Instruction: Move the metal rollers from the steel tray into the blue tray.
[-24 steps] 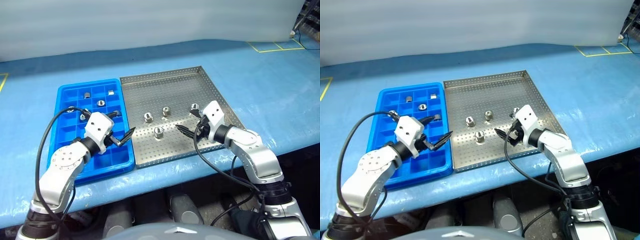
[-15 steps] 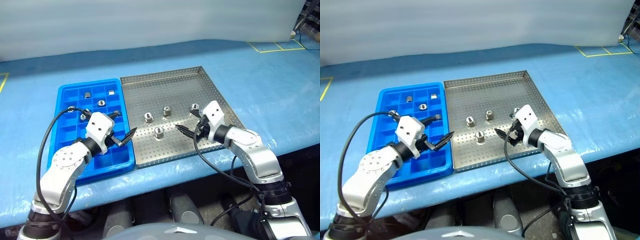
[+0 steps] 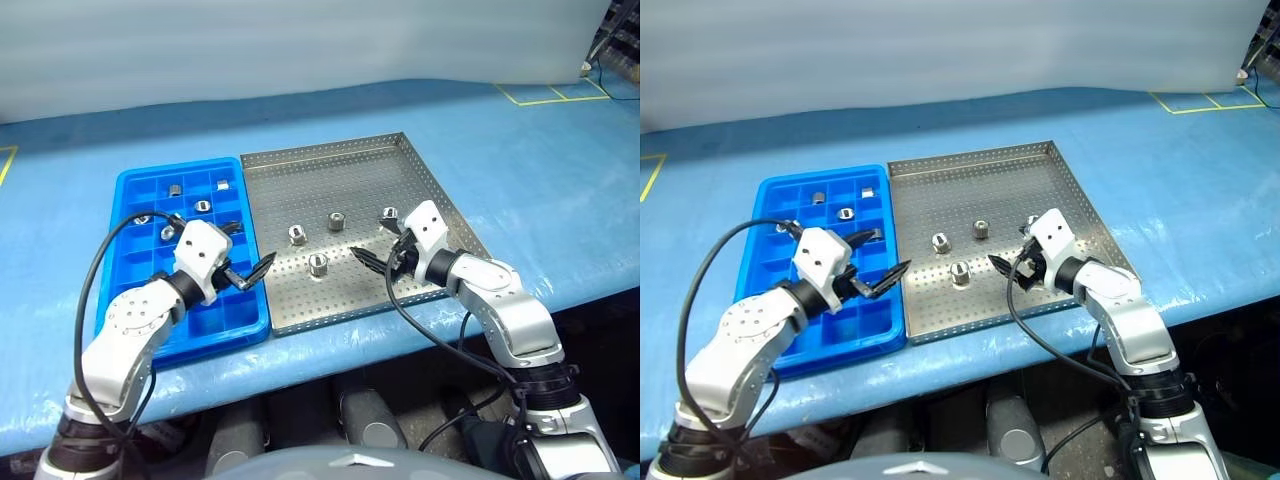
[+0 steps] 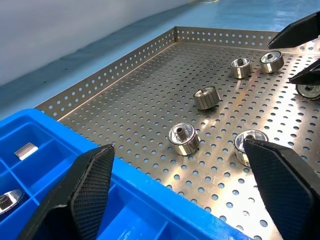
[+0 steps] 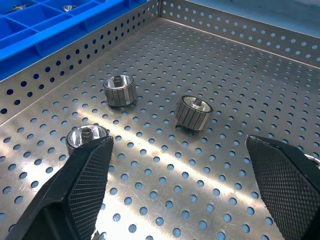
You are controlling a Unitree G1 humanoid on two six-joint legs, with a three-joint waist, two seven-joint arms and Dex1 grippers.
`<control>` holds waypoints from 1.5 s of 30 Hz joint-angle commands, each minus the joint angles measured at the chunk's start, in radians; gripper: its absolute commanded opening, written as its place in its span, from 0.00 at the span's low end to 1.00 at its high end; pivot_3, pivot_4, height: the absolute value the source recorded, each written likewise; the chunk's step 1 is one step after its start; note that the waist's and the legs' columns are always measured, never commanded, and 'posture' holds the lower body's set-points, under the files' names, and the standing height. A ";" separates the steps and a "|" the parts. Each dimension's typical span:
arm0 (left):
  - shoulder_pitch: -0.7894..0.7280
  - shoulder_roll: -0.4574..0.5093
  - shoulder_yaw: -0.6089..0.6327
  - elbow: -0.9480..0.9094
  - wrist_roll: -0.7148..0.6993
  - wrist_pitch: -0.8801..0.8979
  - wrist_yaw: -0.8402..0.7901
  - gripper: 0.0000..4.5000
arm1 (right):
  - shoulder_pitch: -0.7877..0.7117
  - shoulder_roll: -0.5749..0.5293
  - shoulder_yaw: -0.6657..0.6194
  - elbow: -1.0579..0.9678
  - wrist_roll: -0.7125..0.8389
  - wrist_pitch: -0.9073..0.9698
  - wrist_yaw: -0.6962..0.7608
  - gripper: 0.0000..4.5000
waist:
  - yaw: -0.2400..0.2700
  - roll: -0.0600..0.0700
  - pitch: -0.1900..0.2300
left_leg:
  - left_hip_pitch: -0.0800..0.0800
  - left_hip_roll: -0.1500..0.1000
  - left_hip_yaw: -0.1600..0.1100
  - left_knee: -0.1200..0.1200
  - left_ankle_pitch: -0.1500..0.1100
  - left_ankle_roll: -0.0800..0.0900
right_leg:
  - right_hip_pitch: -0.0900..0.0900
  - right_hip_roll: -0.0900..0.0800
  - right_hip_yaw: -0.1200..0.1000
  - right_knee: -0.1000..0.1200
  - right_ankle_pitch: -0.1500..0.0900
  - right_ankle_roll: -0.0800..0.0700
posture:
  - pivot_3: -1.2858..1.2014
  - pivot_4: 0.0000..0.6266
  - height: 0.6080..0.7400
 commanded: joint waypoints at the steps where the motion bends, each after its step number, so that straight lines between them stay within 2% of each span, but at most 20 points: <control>1: -0.015 -0.001 0.004 -0.019 0.001 -0.012 -0.003 1.00 | -0.006 -0.002 -0.009 -0.027 -0.001 -0.011 -0.005 0.99 | -0.001 0.000 0.000 | 0.000 0.000 0.000 0.000 0.000 0.000 | 0.000 0.000 0.000 0.000 0.000 0.000 | 0.45 0.24 1.00; 16: -0.036 0.006 -0.024 0.007 0.015 -0.013 -0.026 1.00 | -0.004 0.003 -0.009 -0.042 -0.007 -0.007 -0.026 0.99 | -0.003 0.000 0.000 | 0.000 0.000 0.000 0.000 0.000 0.000 | 0.000 0.000 0.000 0.000 0.000 0.000 | 0.44 0.24 1.00; 21: -0.109 -0.011 -0.131 0.045 0.045 0.003 -0.050 1.00 | 0.016 -0.005 0.000 -0.082 0.015 -0.014 0.010 0.99 | -0.003 0.000 0.000 | 0.000 0.000 0.000 0.001 0.000 0.000 | 0.000 0.000 0.000 0.000 0.000 0.001 | 0.43 0.24 1.00; 28: -0.275 -0.040 -0.288 0.207 0.119 0.095 -0.073 1.00 | 0.061 -0.001 0.028 -0.191 0.075 -0.012 0.068 0.99 | -0.017 0.001 0.000 | 0.000 -0.001 -0.001 0.002 0.000 0.000 | 0.001 0.001 0.000 0.000 -0.001 0.004 | 0.42 0.24 1.00; 35: -0.399 -0.080 -0.353 0.387 0.180 0.103 -0.094 1.00 | 0.105 -0.001 0.029 -0.241 0.078 -0.007 0.050 0.99 | -0.037 0.001 -0.001 | 0.000 -0.002 -0.001 0.003 0.000 0.000 | 0.001 0.001 0.001 0.001 -0.001 0.004 | 0.40 0.24 1.00; 45: -0.438 -0.098 -0.409 0.484 0.234 0.133 -0.130 1.00 | 0.141 0.002 0.021 -0.280 0.076 -0.006 0.008 0.99 | -0.087 0.001 -0.001 | 0.000 -0.001 -0.001 0.003 0.000 0.000 | 0.001 0.001 0.002 0.001 0.000 0.005 | 0.38 0.24 1.00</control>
